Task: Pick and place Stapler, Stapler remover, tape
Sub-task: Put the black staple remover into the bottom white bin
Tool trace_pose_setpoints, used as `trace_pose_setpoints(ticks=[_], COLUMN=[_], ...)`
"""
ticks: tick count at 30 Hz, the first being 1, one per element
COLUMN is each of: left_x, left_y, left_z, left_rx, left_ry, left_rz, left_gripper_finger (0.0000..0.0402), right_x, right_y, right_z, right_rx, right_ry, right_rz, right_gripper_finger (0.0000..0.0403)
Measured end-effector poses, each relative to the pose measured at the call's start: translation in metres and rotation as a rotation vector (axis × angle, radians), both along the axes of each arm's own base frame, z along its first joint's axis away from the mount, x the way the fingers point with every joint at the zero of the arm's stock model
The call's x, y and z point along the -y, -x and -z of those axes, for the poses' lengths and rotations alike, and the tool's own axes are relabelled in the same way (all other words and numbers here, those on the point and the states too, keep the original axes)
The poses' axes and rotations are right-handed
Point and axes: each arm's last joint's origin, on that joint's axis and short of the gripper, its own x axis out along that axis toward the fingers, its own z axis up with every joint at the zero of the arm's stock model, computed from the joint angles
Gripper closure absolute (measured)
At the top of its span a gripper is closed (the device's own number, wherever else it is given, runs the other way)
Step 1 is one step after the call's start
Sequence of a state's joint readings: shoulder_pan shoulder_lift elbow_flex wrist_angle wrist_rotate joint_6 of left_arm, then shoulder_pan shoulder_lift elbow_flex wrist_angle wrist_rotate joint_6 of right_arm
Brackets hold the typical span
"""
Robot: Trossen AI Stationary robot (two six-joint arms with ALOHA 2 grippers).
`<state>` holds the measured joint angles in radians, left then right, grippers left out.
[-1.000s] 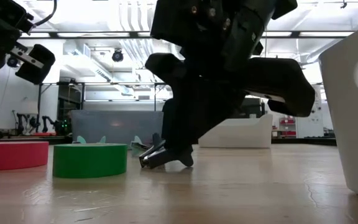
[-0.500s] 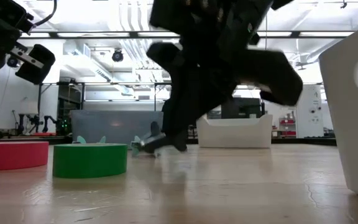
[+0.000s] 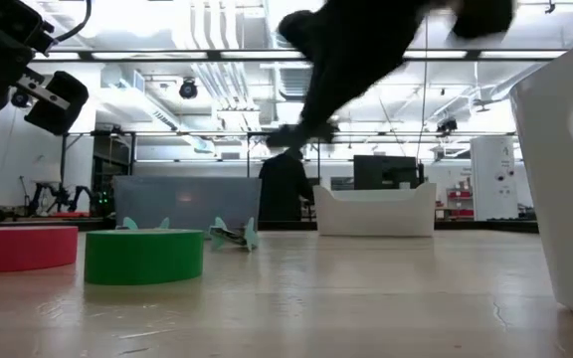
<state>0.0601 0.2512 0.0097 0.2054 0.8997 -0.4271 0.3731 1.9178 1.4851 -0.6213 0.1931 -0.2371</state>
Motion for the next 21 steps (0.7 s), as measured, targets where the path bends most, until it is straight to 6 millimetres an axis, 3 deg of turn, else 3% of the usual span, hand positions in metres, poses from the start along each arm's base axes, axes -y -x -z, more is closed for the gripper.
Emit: trace_pose_setpoints(ticks=[6, 11, 14, 21], left_x=[0.000, 0.000, 0.000, 0.000], left_y=[0.000, 0.000, 0.000, 0.000], left_z=[0.000, 0.001, 0.001, 0.000], left_rx=[-0.002, -0.007, -0.006, -0.006], left_ry=[0.000, 0.000, 0.000, 0.000], left_rz=[0.000, 0.000, 0.000, 0.000], left_gripper_finger=[0.0378, 0.0378, 0.0378, 0.0378], right_x=[-0.012, -0.034, -0.050, -0.081], right_y=[0.042, 0.076, 0.088, 0.093], right_z=[-0.054, -0.082, -0.085, -0.056], right_rx=[-0.096, -0.159, -0.189, -0.327], right_ry=[-0.359, -0.572, -0.611, -0.612], right_rz=[0.066, 0.079, 0.095, 0.121], right_gripper_finger=[0.0394, 0.0394, 0.0394, 0.0394])
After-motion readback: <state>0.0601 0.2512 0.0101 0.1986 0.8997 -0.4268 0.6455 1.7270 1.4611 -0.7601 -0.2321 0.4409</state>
